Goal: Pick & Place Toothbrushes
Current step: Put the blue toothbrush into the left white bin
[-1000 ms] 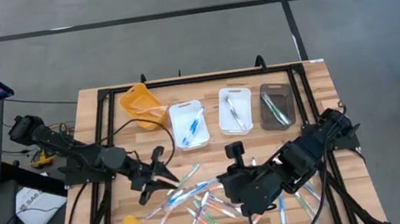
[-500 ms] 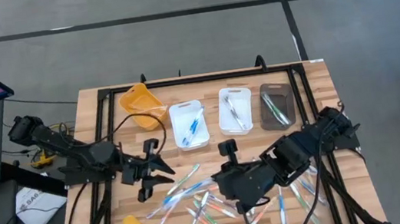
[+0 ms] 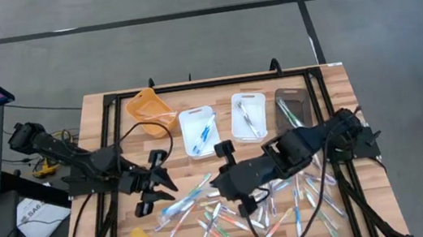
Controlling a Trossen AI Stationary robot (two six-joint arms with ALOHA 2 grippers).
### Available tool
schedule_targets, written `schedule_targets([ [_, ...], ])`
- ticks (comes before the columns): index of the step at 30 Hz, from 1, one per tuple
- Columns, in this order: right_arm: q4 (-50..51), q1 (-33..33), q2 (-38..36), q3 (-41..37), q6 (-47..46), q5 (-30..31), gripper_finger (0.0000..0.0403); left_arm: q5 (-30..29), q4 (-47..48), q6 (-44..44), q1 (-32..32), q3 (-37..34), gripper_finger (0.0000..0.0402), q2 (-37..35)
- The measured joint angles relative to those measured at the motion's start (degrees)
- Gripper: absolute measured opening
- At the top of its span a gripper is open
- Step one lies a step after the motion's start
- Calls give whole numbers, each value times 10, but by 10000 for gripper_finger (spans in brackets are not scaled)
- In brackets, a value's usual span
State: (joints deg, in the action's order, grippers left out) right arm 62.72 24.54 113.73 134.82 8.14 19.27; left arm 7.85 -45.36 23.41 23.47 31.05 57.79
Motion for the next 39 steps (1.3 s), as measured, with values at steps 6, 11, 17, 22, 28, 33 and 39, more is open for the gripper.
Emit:
schedule_targets([
  [6, -8, -8, 0, 0, 9, 0, 8, -4, -2, -31, -14, 0, 102, -9],
  [11, -11, -7, 0, 0, 9, 0, 8, -5, -2, -34, -17, 0, 104, -9],
  [17, -13, -10, 0, 0, 15, 0, 8, -5, -7, -29, -17, 0, 154, -9],
  [22, -17, -19, 0, 0, 15, 0, 8, -5, -22, -29, -17, 0, 215, -9],
  [28, -23, -34, 0, 0, 15, 0, 8, -57, -61, -28, -17, 1, 246, -6],
  [33, -38, -49, 0, 0, 15, 0, 8, -61, -72, -28, -18, 1, 239, -6],
  [39, -50, -70, 0, 0, 13, 0, 8, -61, -78, -27, -18, 1, 212, -6],
])
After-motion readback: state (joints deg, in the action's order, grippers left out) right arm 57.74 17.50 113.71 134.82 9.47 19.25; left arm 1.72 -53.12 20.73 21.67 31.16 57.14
